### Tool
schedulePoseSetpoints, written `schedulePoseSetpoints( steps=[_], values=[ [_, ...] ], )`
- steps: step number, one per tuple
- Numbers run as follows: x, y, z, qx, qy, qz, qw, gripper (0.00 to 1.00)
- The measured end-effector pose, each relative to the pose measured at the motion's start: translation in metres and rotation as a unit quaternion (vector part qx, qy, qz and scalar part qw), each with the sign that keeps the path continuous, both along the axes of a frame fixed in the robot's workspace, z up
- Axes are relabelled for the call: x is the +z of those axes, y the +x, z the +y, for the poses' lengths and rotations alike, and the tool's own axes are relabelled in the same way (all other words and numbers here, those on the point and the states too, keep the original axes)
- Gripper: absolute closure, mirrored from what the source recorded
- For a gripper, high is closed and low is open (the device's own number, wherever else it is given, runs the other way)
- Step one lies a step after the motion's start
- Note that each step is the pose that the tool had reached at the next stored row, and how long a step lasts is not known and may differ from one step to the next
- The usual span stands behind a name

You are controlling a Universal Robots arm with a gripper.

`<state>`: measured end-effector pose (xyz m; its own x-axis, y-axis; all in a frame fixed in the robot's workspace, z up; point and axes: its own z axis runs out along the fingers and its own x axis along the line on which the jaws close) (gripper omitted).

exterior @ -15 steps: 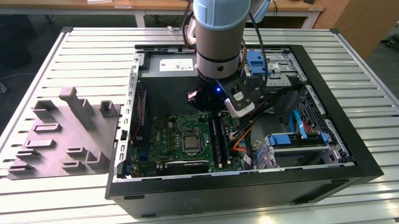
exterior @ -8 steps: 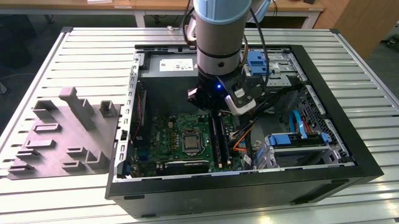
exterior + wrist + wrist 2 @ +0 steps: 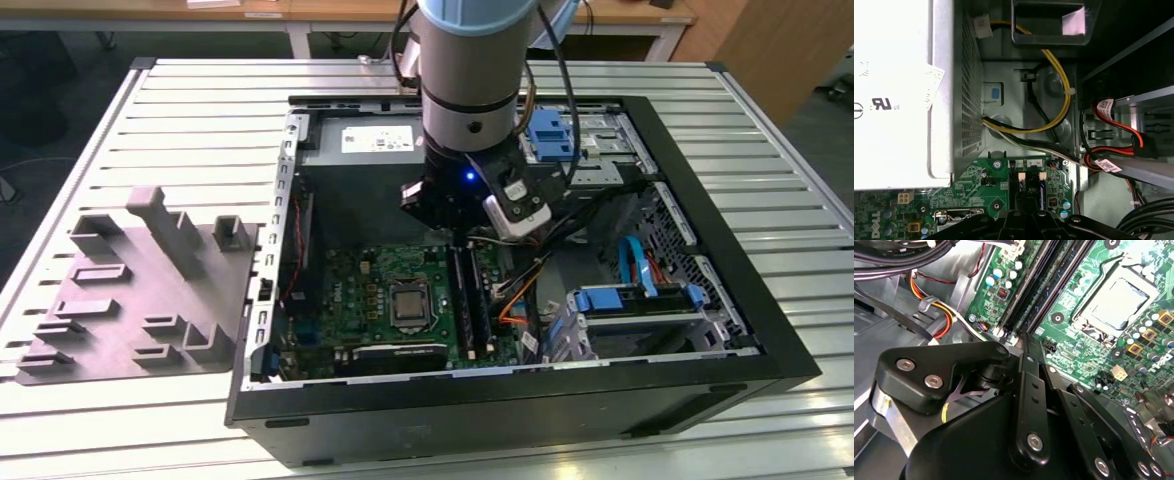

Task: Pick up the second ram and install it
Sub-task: 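Press down the second ram until it locks into place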

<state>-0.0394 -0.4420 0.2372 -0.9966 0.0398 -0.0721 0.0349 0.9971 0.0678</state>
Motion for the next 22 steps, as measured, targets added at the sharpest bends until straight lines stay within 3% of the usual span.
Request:
schedulePoseSetpoints(
  steps=[3, 6, 22],
  values=[
    [0.0002, 0.000, -0.0013, 0.000, -0.0001, 0.0001, 1.0000, 0.90],
    [0.0001, 0.000, -0.0058, 0.000, -0.0001, 0.0000, 1.0000, 0.90],
    [0.0001, 0.000, -0.0417, 0.000, -0.0001, 0.0000, 1.0000, 0.90]
  ],
)
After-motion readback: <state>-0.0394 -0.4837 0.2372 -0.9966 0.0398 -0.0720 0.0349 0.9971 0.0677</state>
